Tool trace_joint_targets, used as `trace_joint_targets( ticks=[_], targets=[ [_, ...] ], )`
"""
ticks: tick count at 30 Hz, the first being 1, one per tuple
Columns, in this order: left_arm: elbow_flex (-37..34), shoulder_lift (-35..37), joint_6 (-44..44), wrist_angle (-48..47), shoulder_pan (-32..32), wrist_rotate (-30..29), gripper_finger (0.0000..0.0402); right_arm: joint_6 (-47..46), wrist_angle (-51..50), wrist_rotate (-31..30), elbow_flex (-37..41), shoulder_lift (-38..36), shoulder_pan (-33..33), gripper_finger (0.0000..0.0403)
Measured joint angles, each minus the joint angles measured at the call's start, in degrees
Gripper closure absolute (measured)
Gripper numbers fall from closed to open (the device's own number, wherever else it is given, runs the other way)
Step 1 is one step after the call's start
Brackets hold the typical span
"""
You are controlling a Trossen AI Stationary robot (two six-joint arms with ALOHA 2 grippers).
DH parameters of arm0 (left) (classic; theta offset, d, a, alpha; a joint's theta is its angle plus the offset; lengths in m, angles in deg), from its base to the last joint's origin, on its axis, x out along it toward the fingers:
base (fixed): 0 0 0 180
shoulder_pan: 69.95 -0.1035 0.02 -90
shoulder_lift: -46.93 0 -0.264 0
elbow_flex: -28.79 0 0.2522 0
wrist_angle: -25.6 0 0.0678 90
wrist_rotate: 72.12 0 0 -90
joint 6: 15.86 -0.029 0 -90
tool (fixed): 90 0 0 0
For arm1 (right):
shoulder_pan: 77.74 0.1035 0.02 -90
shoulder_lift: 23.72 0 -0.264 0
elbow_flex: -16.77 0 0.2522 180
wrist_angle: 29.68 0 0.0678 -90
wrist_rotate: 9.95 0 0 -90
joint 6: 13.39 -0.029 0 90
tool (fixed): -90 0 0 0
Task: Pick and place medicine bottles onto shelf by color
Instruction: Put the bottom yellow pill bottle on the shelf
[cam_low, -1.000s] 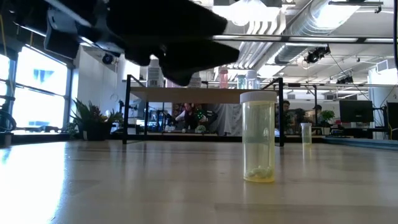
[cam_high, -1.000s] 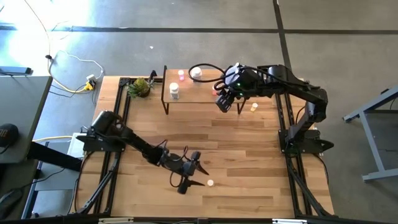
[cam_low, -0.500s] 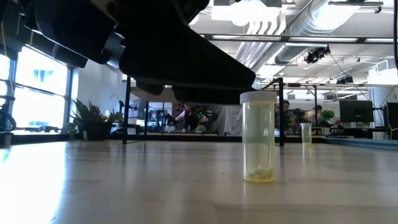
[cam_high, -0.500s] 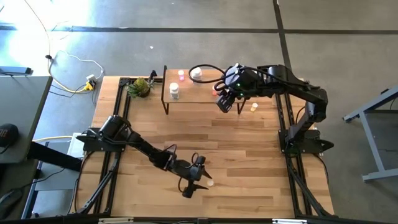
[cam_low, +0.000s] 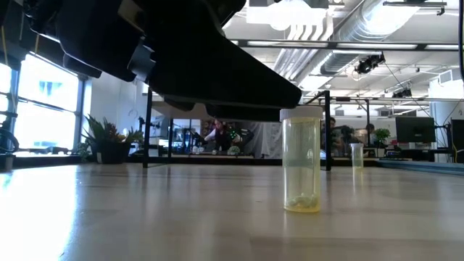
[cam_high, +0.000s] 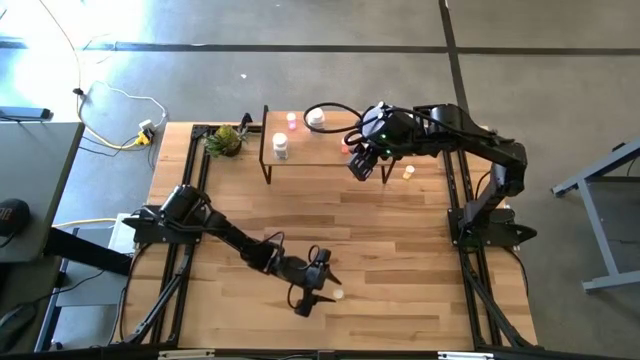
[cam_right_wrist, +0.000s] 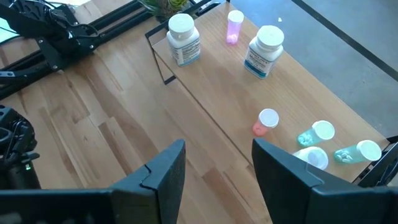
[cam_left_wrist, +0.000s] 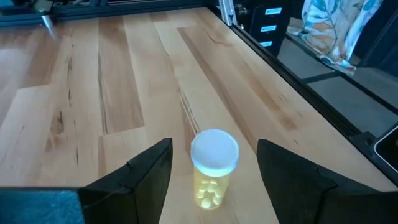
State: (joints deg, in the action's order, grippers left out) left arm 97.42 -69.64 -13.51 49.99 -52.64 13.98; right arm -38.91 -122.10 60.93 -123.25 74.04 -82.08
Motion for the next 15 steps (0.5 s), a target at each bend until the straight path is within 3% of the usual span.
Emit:
trace_joint_targets(
  ticks=[15],
  targets=[
    [4.8, -2.0, 0.2, -5.6, -0.1, 0.1, 0.0179, 0.0, 0.0, 0.0, 0.0, 0.0, 0.0, 0.0226]
  ],
)
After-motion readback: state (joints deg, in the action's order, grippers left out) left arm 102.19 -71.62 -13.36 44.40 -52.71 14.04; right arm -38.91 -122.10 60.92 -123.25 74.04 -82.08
